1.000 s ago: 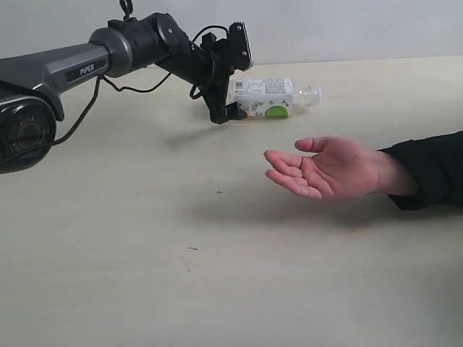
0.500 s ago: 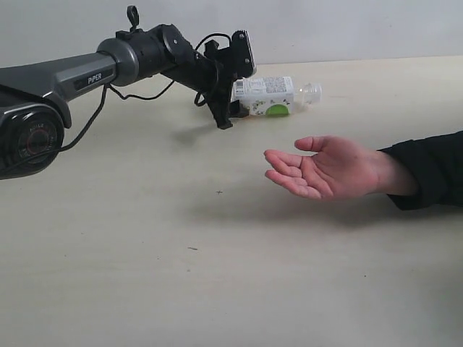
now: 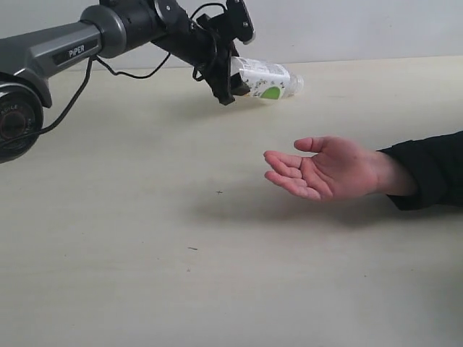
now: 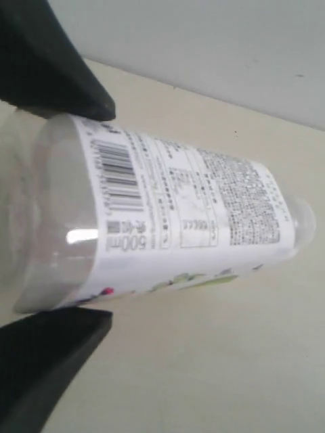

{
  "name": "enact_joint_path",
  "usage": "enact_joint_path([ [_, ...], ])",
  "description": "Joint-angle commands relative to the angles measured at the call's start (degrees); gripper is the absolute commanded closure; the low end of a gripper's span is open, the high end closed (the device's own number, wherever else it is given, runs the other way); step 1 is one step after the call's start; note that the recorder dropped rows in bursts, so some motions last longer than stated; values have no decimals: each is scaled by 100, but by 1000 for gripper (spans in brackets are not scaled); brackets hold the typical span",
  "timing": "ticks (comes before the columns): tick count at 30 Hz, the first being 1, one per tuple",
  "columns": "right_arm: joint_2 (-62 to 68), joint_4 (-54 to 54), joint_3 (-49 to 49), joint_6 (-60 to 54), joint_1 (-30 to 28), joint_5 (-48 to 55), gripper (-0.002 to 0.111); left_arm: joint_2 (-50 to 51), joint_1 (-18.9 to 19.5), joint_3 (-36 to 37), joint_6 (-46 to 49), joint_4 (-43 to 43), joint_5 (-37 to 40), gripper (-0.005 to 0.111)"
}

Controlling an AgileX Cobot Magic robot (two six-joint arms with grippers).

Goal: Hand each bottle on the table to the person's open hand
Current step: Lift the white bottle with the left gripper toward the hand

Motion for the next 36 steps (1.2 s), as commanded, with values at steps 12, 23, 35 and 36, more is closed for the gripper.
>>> enact_joint_path([
  [12,22,-14,28,-11,-29,-74,108,-268,-34,-16,-2022,702,723,107],
  [23,22,-14,28,-11,-29,-74,108,-386,235,-30,-2876,-145,876,107],
  [35,22,-14,28,-11,-29,-74,108,-747,297,-30,-2886,-495,1503,107],
  [36,22,-14,28,-11,-29,-74,108,-778,297,-30,-2886,-495,1575,107],
])
